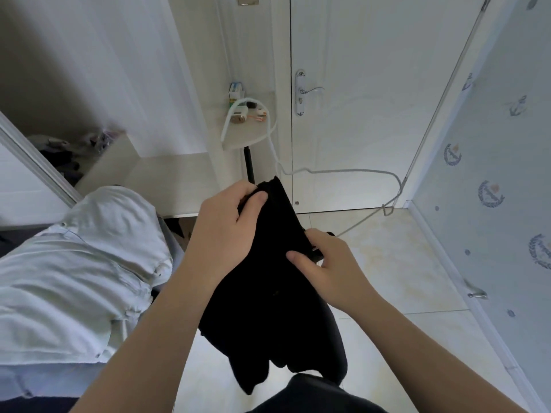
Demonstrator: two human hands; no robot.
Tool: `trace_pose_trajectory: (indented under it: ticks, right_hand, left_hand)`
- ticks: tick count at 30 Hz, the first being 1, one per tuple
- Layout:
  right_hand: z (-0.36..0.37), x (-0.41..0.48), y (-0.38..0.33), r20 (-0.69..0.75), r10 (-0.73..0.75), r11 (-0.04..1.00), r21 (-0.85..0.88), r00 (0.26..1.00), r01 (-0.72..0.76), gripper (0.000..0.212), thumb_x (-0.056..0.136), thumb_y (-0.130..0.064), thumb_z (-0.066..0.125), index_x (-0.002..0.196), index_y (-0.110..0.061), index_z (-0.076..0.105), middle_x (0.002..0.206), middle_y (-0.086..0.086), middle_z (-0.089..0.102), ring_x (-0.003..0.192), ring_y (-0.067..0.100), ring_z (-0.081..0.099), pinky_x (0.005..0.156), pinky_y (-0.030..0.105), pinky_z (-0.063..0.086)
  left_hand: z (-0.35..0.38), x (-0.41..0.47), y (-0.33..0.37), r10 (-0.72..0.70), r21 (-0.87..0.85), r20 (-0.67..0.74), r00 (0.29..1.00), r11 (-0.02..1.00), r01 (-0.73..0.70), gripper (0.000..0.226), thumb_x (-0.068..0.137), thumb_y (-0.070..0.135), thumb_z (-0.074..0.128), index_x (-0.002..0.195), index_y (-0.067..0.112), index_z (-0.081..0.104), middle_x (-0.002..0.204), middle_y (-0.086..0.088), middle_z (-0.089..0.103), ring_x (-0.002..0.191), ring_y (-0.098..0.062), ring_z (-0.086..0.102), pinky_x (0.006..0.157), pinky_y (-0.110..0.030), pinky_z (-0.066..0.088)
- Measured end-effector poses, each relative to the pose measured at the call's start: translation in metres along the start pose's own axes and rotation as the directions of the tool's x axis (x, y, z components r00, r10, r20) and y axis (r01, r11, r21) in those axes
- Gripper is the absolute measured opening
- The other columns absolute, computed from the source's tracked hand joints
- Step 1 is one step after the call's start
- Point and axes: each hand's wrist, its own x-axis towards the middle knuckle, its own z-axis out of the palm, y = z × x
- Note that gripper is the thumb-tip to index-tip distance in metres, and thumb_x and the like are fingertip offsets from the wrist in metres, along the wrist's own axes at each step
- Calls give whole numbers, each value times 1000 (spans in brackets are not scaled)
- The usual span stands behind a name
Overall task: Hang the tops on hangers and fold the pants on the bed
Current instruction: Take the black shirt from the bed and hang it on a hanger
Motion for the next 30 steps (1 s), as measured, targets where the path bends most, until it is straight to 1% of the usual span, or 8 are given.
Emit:
trace_pose_trajectory:
  ticks: [3, 6, 9, 13, 18, 23, 27, 30]
  right_hand:
    - [3, -11, 14, 151, 17, 997, 78, 988, -29, 12, 90, -38, 61, 92, -26, 61, 83, -7, 65, 81, 9, 63, 75, 29, 49]
    - [8, -15, 38, 203, -4, 999, -49, 979, 14, 19, 93, -31, 64, 83, -17, 56, 76, -4, 59, 80, 12, 57, 86, 31, 46]
    - [9, -20, 53, 178, -68, 975, -196, 982, 103, 29, 90, -43, 58, 91, -15, 61, 88, -8, 62, 98, 6, 56, 114, 28, 19]
    - [13, -32, 70, 165, -108, 962, -233, 980, 145, 28, 86, -49, 55, 93, -23, 63, 92, -25, 56, 109, -10, 46, 114, 19, 8]
    - [19, -42, 104, 203, 35, 940, -339, 978, 37, 15, 88, -44, 65, 84, -35, 54, 84, -20, 55, 109, -4, 46, 120, 35, 3]
    - [7, -44, 135, 214, 209, 800, -598, 954, -41, 16, 92, -48, 62, 99, -35, 65, 99, -26, 59, 138, 2, 34, 120, 52, -12]
    - [-14, -39, 149, 187, 269, 778, -620, 945, -99, 18, 95, -46, 60, 110, -38, 63, 111, -25, 58, 139, 4, 35, 121, 52, -2]
    - [-35, -26, 144, 175, 244, 844, -522, 954, -120, 16, 94, -40, 65, 103, -27, 68, 104, -14, 68, 105, 9, 59, 100, 39, 38]
  left_hand:
    - [0, -3, -9, -52, -31, 29, 998, 998, 53, 21, 100, 29, 58, 80, 25, 64, 70, 12, 62, 68, -4, 58, 61, -13, 39]
    - [4, -10, -20, -83, -34, 71, 994, 996, 85, 19, 99, 30, 60, 84, 25, 70, 70, 12, 64, 70, -5, 60, 64, -16, 40]
    - [6, -16, -33, -129, -22, 55, 990, 991, 130, 17, 99, 30, 60, 87, 26, 71, 72, 9, 66, 75, -8, 62, 70, -23, 43]
    - [7, -21, -47, -160, -2, 21, 987, 987, 160, 16, 98, 29, 60, 89, 26, 73, 75, 7, 69, 78, -9, 63, 77, -31, 48]
    - [4, -29, -58, -145, 18, 51, 988, 989, 144, 14, 98, 29, 62, 95, 31, 76, 82, 20, 71, 83, -1, 65, 76, -23, 49]
    - [-15, -32, -68, -98, 14, 95, 991, 995, 97, 32, 97, 29, 64, 82, 57, 69, 82, 19, 72, 81, 1, 66, 71, -11, 46]
    - [-34, -35, -79, -87, 74, 162, 983, 994, 76, 22, 98, 30, 63, 86, 47, 70, 79, 12, 72, 79, -5, 66, 68, -11, 45]
    - [-41, -41, -89, -100, 105, 260, 960, 992, 75, 20, 99, 31, 60, 87, 42, 72, 73, 10, 72, 72, -7, 67, 67, -18, 47]
